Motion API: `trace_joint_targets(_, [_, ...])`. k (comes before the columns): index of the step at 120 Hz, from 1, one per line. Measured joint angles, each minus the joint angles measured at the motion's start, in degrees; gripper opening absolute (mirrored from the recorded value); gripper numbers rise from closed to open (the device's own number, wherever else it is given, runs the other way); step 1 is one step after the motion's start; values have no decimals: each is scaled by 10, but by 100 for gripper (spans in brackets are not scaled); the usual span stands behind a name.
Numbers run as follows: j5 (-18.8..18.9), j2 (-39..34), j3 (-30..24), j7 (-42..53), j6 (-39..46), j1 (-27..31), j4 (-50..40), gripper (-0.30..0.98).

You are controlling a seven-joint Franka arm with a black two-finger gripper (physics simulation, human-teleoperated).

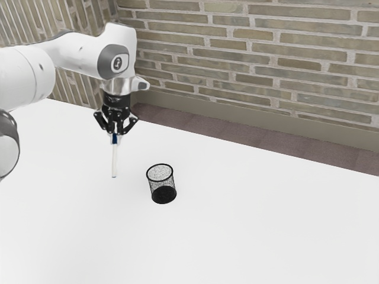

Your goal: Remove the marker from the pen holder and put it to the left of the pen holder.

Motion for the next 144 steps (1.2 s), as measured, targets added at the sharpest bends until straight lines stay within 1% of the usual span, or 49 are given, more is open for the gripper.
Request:
trace_joint_targets(6, [40, 27, -3, 9, -25, -2, 0, -10])
trace_joint_targets(14, [81, 67, -10, 21, -50, -2, 1, -10])
trace_joint_targets(26, [120, 103, -16, 37, -77, -1, 1, -10])
trace_joint_targets(43, [139, 128, -17, 58, -99, 3, 1, -10])
trace_joint_targets(71, [145, 156, -24, 87, -111, 16, 9, -10])
trace_joint_targets(73, [145, 156, -24, 89, -112, 16, 9, -8])
trace_joint_targets(90, [138, 155, -25, 104, -114, 18, 9, 24])
trace_joint_targets(96, [137, 151, -25, 109, -115, 18, 9, 33])
trace_joint_targets(100, [132, 138, -24, 115, -116, 18, 16, 38])
trace_joint_targets(103, [122, 113, -21, 120, -116, 18, 21, 42])
trace_joint_targets(116, [86, -68, -17, 138, -105, 17, 25, 52])
trace_joint_targets(123, [68, -144, -16, 146, -98, 16, 18, 56])
trace_joint_targets(131, [55, -229, -14, 149, -88, 15, -19, 60])
trace_joint_targets(137, [53, -257, -17, 149, -82, 25, -31, 62])
trace_joint_targets(140, [48, -255, -17, 150, -79, 30, -30, 62])
trace_joint_targets(144, [30, -242, -16, 151, -77, 36, -29, 63])
